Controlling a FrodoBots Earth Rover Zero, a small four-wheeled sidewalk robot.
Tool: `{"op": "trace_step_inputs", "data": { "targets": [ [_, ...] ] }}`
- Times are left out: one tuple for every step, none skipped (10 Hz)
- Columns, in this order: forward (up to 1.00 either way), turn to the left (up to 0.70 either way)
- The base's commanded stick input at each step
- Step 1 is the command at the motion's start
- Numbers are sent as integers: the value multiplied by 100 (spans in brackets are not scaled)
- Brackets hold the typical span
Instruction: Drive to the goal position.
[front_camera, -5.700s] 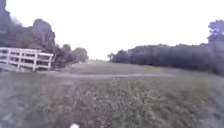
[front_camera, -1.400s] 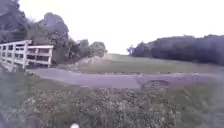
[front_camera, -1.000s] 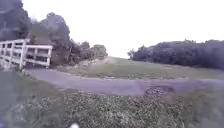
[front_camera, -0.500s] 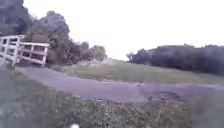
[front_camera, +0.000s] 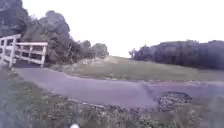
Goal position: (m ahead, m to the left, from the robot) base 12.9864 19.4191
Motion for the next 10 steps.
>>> {"op": "trace_step_inputs", "data": {
  "targets": [
    [70, 0],
    [70, 0],
    [70, 0],
    [70, 0],
    [70, 0],
    [70, 0],
    [70, 0],
    [70, 0],
    [70, 0],
    [70, 0]
  ]
}}
